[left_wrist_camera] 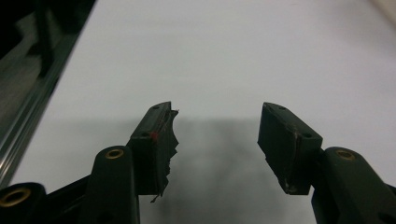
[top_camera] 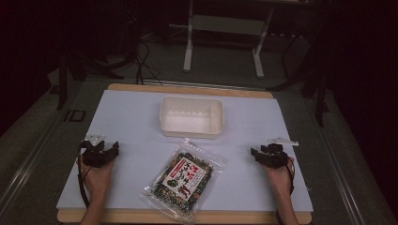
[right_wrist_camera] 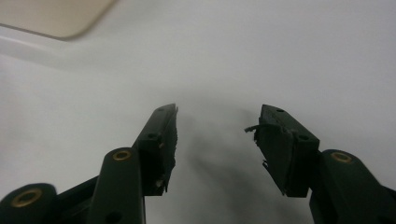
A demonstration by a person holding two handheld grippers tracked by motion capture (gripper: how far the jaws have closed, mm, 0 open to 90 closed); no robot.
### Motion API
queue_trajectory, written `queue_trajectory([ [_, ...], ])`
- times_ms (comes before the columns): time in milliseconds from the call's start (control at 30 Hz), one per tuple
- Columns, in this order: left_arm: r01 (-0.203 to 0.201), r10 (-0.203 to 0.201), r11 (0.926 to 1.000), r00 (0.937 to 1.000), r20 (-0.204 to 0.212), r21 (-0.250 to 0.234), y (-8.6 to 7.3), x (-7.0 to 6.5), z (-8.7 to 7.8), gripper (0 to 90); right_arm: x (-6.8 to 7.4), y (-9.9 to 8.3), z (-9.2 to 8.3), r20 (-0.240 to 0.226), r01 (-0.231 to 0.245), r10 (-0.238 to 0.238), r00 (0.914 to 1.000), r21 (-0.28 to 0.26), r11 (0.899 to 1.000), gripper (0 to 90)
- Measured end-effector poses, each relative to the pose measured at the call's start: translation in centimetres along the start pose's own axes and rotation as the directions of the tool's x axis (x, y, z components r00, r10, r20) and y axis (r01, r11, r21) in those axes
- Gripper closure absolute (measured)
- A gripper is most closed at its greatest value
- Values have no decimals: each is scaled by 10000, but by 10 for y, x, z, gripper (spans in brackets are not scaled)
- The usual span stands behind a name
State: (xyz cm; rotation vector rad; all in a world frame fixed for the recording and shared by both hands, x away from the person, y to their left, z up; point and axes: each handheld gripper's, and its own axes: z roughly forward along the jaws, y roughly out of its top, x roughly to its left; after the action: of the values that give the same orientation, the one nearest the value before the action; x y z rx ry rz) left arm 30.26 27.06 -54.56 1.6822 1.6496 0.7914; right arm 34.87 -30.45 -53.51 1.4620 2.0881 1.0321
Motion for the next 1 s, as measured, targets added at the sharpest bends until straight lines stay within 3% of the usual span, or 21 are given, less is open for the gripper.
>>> queue_trajectory([
  [67,-116,117,9999,9998,171,-29,0,-1,0,464,2,0,0,-128,-20,20,9999,-12,10000,474],
  [100,-275,276,9996,9984,484,-41,0,-3,0,467,5,1,1,-423,-75,76,9991,25,10000,469],
  [167,-275,276,9996,9984,484,-41,0,-3,0,467,6,1,1,-554,-77,81,9984,73,9999,469],
  [200,-550,551,9985,9961,692,-27,1,-6,1,468,10,2,0,-838,-84,90,9964,70,9999,461],
  [233,-550,551,9985,9961,692,-27,1,-6,1,468,10,2,0,-838,-84,90,9964,70,9999,461],
  [300,-641,632,9979,9958,667,122,0,-8,2,474,15,5,0,-1296,-137,148,9915,91,9999,447],
  [400,-623,602,9978,9949,808,231,-1,-8,5,474,19,10,2,-2188,-426,450,9747,157,9990,429],
  [467,-701,678,9972,9942,829,255,-1,-8,5,474,22,11,2,-2352,-382,411,9711,169,9991,423],
  [533,-881,857,9958,9925,867,245,-1,-11,5,474,30,16,4,-2900,-160,224,9568,245,9996,414],
  [667,-1010,984,9946,9908,927,238,-2,-12,5,474,38,21,8,-3167,322,-168,9484,433,9985,405],
  [700,-1020,993,9945,9902,983,226,-2,-12,5,474,44,23,13,-3335,610,-368,9420,624,9962,380],
  [733,-1020,993,9945,9902,983,226,-2,-12,5,474,44,23,13,-3335,610,-368,9420,624,9962,380],
  [800,-1031,1006,9945,9899,997,195,-2,-13,5,473,50,24,18,-3561,682,-363,9337,775,9947,372],
  [833,-1084,1059,9939,9895,988,202,-2,-13,5,471,55,24,22,-3844,685,-328,9226,794,9945,370],
  [900,-1119,1096,9935,9891,980,186,-2,-13,5,471,60,23,26,-4099,733,-319,9116,858,9936,368],
  [1000,-1187,1163,9928,9879,1025,175,-2,-14,5,470,63,23,28,-4170,775,-327,9083,912,9928,368],
])
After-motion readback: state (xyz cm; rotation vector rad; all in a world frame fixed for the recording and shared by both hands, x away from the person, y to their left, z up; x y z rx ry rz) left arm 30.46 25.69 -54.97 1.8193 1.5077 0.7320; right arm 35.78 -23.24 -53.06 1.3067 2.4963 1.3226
